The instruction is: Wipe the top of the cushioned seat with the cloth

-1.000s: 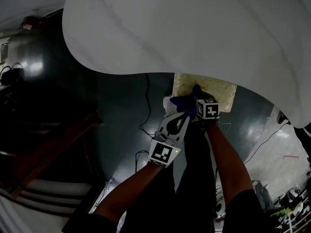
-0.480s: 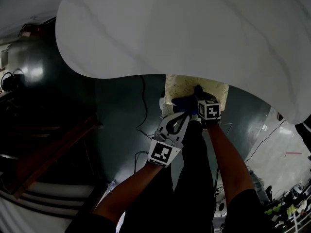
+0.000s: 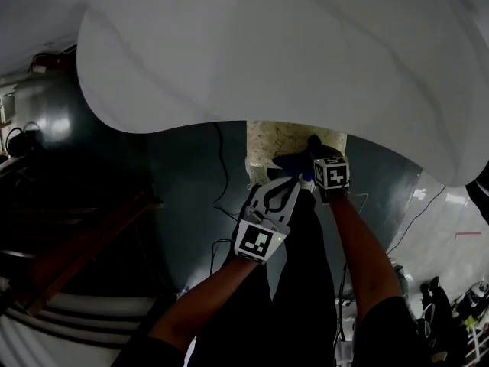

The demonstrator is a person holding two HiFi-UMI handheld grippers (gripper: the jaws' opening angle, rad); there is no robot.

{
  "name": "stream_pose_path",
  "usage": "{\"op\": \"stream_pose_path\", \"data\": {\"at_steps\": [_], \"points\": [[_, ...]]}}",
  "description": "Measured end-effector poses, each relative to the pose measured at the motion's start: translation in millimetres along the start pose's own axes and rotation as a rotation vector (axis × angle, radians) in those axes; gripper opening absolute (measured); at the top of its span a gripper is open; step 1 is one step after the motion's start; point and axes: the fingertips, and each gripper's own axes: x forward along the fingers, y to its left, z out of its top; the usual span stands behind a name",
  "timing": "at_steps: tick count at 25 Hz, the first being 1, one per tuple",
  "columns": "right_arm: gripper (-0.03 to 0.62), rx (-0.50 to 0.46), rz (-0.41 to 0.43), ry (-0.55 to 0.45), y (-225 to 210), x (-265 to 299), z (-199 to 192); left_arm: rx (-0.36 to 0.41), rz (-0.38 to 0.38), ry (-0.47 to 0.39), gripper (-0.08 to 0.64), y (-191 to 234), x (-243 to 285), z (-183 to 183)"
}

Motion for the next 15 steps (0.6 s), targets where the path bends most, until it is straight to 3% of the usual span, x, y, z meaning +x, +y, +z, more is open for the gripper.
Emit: {"op": "stream_pose_path", "data": {"at_steps": [6, 15], "points": [[0.129, 0.002, -0.017, 0.001, -27.7, -16.7, -2.3, -0.035, -0.020, -0.044, 0.021, -23.5, 17.2, 4.8], [0.130, 0.012, -0.047, -0.004, -68.8, -37.1, -10.2, 0.001, -0.055, -0.028, 0.021, -52.8, 38.0, 15.8]]}}
